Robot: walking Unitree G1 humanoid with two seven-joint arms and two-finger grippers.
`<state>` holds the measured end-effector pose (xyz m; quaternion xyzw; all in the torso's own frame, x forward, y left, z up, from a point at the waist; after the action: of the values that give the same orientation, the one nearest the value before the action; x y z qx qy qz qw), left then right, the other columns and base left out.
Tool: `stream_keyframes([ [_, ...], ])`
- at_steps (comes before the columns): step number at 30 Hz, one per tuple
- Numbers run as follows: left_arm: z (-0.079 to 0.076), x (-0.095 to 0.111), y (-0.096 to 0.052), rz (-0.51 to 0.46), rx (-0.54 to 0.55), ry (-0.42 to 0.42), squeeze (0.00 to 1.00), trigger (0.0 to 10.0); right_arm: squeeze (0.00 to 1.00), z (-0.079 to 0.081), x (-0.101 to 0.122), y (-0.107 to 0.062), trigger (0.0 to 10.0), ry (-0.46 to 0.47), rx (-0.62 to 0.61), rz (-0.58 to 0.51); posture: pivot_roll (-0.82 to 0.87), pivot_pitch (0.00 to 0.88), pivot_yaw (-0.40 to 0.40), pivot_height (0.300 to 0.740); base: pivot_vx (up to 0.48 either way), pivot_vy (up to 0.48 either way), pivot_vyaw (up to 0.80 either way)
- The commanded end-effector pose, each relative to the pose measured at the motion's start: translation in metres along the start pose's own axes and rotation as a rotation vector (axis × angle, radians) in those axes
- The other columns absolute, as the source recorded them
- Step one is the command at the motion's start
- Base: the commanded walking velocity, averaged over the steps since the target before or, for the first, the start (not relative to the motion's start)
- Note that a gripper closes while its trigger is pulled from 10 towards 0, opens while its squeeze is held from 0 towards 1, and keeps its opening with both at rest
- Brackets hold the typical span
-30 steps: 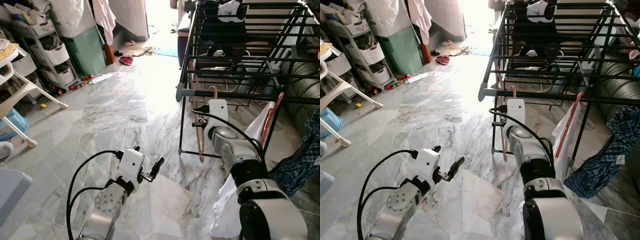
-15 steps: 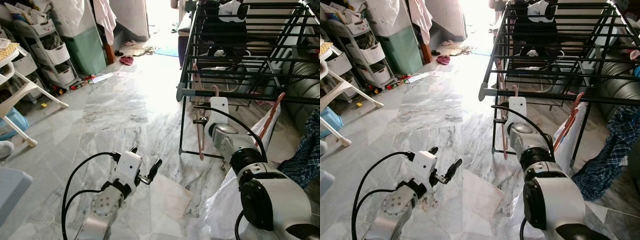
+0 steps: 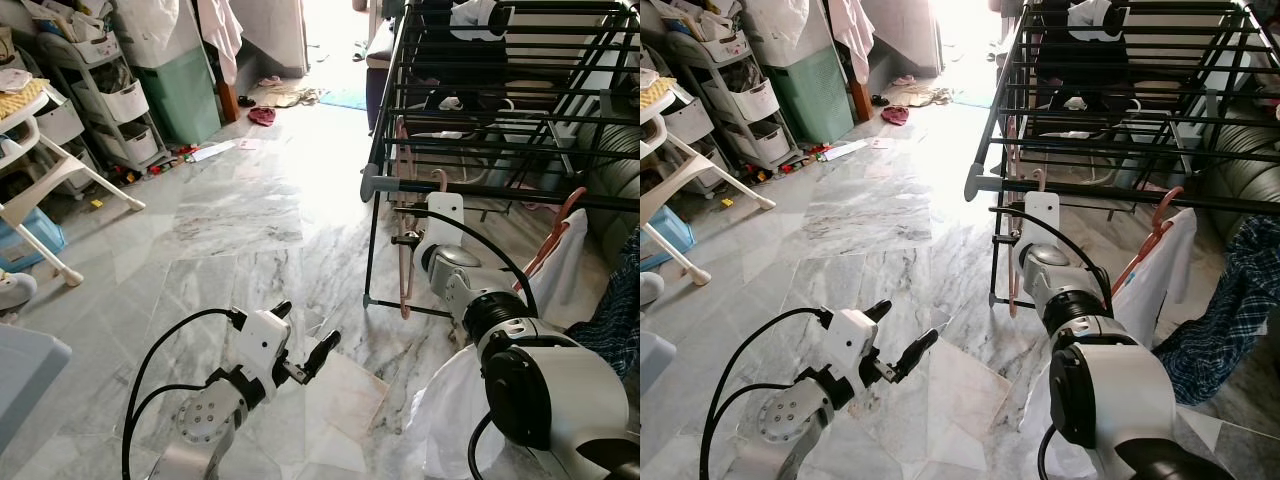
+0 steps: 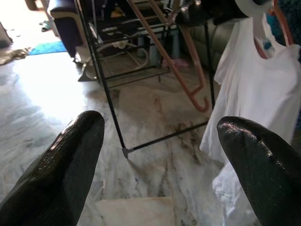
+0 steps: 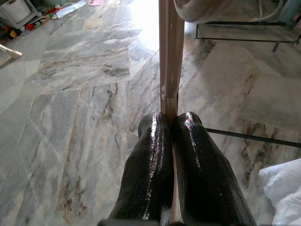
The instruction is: Hang hanger
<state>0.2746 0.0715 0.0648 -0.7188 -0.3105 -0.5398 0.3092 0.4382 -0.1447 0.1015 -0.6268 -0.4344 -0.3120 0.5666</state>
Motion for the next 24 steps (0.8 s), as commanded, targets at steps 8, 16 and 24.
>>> stream_keyframes([
  [8,0.015,0.009,-0.002,-0.019,0.07,0.085,0.0,10.0,0.0,0.006,-0.007,0.0,10.0,0.051,0.008,0.03,0.09,0.025,0.074,0.74,0.0,0.0,0.0],
  [16,0.023,0.012,0.004,-0.02,0.121,0.127,0.0,10.0,0.0,0.001,-0.022,0.0,10.0,0.04,-0.003,0.067,0.08,0.017,0.078,0.74,0.0,0.0,0.0],
  [24,0.02,0.012,0.007,-0.027,0.125,0.132,0.0,10.0,0.0,-0.006,-0.032,-0.001,10.0,0.018,-0.01,0.094,0.07,0.013,0.071,0.74,0.0,0.0,0.0],
])
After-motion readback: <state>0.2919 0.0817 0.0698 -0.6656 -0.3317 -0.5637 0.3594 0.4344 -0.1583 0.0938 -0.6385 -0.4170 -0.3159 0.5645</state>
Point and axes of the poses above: a point about 5 cm out from each wrist's last joint towards the gripper, its own y axis pointing out of the wrist towards the gripper, its own x axis along the axis of the wrist's last joint, z = x × y, the point moved 5 cm from there along y, pointing out of the wrist towards the gripper, and after that the axes turned 15 degrees about -y, right-handed, at the moved point
